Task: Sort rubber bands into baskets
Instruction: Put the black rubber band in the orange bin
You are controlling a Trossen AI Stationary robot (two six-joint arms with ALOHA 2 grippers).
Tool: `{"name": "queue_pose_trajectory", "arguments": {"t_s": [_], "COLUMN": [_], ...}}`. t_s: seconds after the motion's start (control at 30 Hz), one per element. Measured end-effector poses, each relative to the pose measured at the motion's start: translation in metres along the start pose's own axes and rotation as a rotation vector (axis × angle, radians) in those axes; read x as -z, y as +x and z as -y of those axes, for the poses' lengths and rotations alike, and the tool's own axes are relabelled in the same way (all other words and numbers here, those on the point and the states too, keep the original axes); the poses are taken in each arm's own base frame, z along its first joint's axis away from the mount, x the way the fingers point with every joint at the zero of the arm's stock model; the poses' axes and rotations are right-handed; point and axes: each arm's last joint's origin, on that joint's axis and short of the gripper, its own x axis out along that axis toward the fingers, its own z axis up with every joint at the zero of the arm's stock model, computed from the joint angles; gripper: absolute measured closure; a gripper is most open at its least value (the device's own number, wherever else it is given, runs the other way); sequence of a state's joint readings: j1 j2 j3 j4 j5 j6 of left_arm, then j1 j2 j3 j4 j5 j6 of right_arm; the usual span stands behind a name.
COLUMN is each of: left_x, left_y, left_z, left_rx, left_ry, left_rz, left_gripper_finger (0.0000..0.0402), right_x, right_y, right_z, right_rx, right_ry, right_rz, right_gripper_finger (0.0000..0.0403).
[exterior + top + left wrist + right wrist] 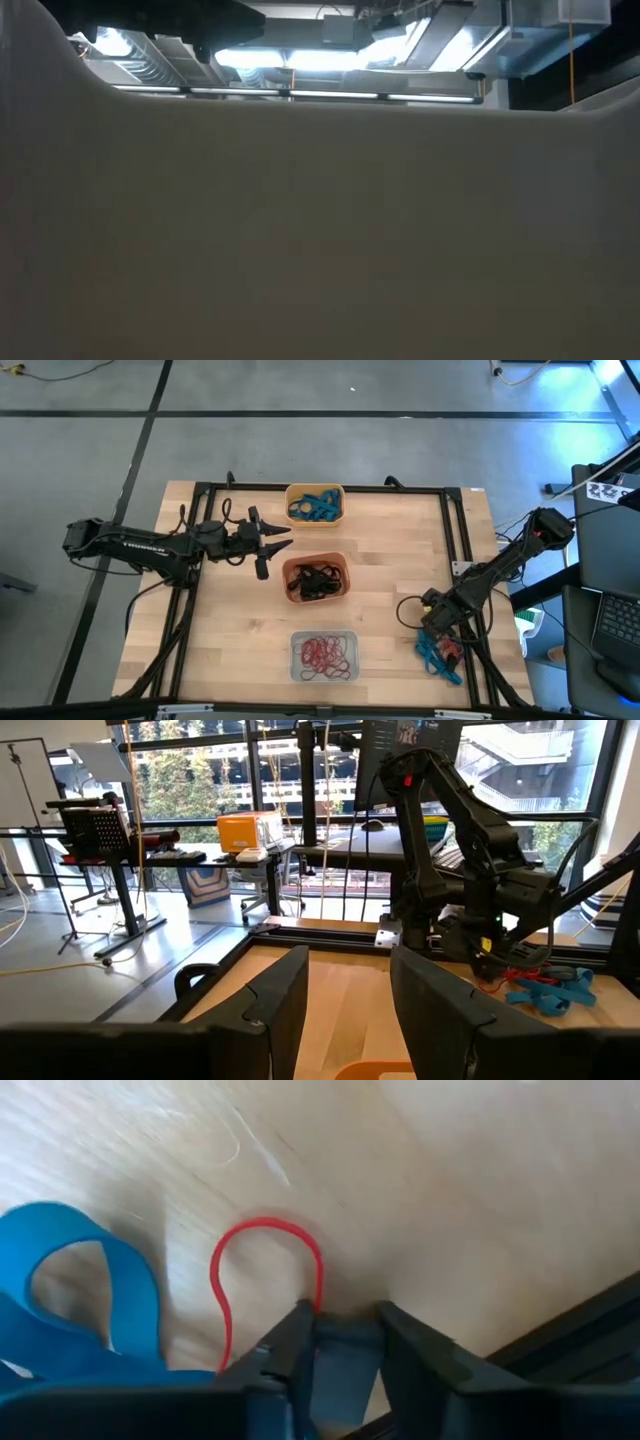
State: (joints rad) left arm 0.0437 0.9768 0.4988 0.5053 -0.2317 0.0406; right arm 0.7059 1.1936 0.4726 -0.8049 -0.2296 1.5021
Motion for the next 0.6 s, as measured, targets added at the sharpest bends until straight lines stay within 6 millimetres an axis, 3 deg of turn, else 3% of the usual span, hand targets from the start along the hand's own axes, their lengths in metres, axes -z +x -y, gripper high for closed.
{"name": "queue_pose_trajectory", "arguments": {"t_s": [0.27, 0.6], "left_x": [0.000, 0.000], "left_y": [0.000, 0.000], "left_z": [0.000, 0.000], "left_rx": [0.000, 0.000], "left_ry": [0.000, 0.002], "left_rz": [0.000, 0.001], "left_gripper_finger": [0.0260, 0.0260], "right_x": [0.002, 0.004], "right_y": [-0.012, -0.030], "right_z": [-0.009, -0.013], "right_rx": [-0.021, 0.040], "right_ry": [-0.078, -0.107], "right_rz": [0.003, 0.059], "right_gripper_finger": [0.0347, 0.0358]}}
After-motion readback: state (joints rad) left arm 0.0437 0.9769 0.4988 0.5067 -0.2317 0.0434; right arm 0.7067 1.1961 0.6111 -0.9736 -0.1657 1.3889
